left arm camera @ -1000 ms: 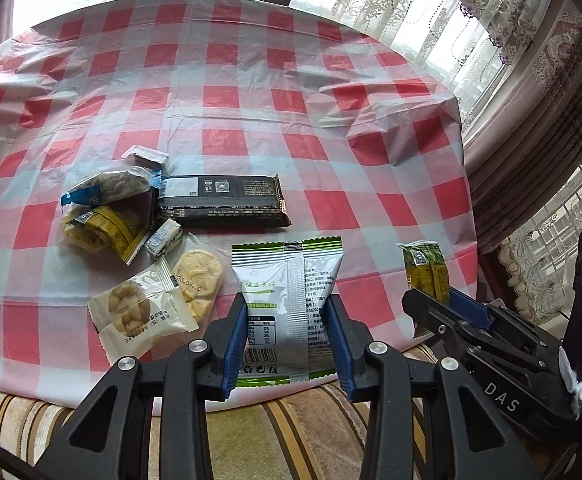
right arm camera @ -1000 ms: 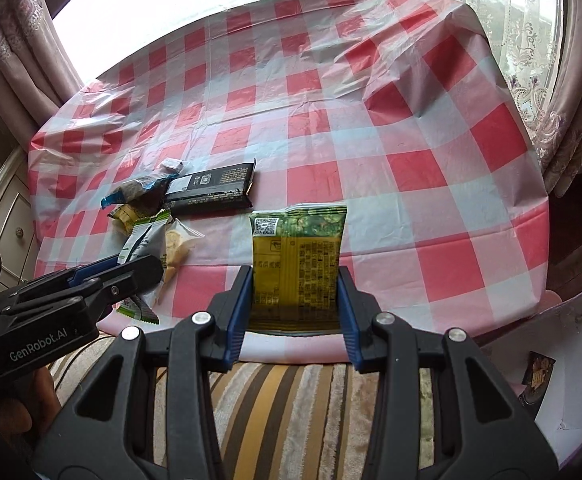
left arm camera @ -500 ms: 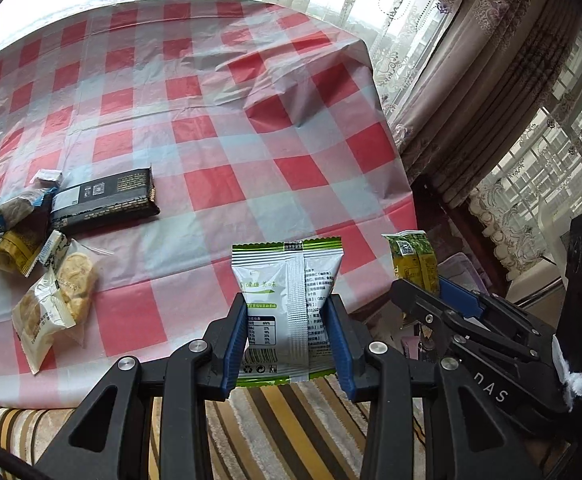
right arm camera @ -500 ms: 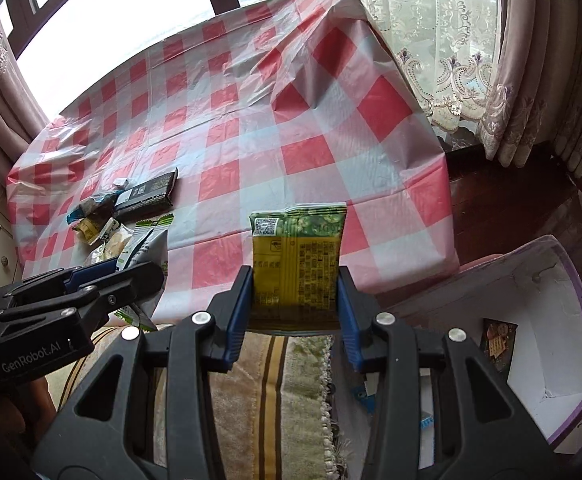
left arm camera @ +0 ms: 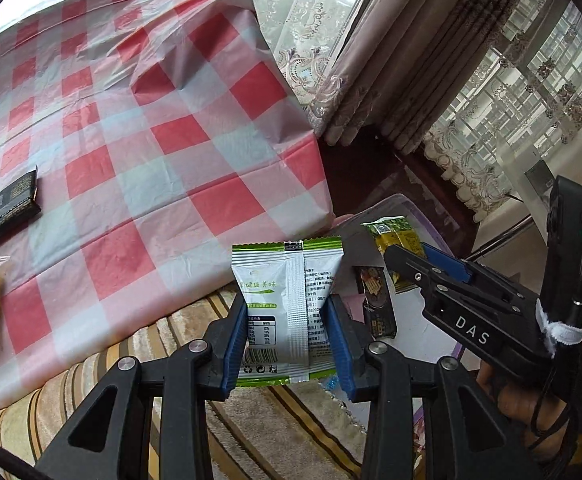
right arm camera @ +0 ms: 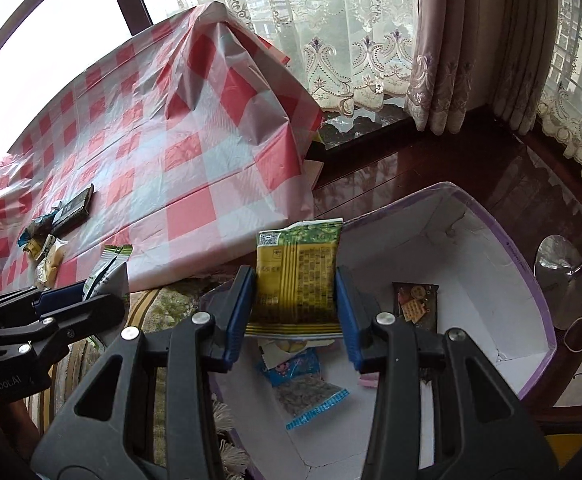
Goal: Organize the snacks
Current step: 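Carry both bags over the white box and open both tools to drop them, then move both open tools back to the remaining snacks on the table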
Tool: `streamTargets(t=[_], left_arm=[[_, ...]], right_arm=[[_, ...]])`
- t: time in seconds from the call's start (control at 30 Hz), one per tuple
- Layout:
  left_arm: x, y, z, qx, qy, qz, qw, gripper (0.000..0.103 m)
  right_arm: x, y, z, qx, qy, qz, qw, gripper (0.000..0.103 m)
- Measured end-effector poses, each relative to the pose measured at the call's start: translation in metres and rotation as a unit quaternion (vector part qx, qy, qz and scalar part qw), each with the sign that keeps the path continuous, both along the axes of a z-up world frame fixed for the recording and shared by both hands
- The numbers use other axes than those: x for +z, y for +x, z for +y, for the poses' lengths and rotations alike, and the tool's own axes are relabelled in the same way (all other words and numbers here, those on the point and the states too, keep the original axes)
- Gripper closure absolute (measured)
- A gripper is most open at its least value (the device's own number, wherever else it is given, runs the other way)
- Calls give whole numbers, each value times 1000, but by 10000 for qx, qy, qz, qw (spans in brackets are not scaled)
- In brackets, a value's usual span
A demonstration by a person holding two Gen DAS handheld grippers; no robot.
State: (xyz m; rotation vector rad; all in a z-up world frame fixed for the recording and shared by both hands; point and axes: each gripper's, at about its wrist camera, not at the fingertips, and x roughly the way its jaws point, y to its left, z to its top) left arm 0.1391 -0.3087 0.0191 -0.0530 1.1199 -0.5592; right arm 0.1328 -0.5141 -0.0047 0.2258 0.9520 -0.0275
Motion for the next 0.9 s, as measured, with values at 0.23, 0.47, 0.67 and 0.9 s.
streamTargets(t=[0.23,0.47,0.67,0.9], left_arm=[[-5,-15,-30,-638,-168,291,9974,63],[-5,-19,-35,-753,-205,396,9962,45],[-4,-15,-26,-568,-256,435,9971,44],[0,-11,-10,-324,-263,290,9987,44]], right_arm=[[1,-9,-27,-287,-29,5,9996,59],[3,-7,-33,-407,-19,17,9992,49],[5,-4,-23,-284,-13,-4,9996,46],[9,-1,-5,-88,-34,-4,10000,45]])
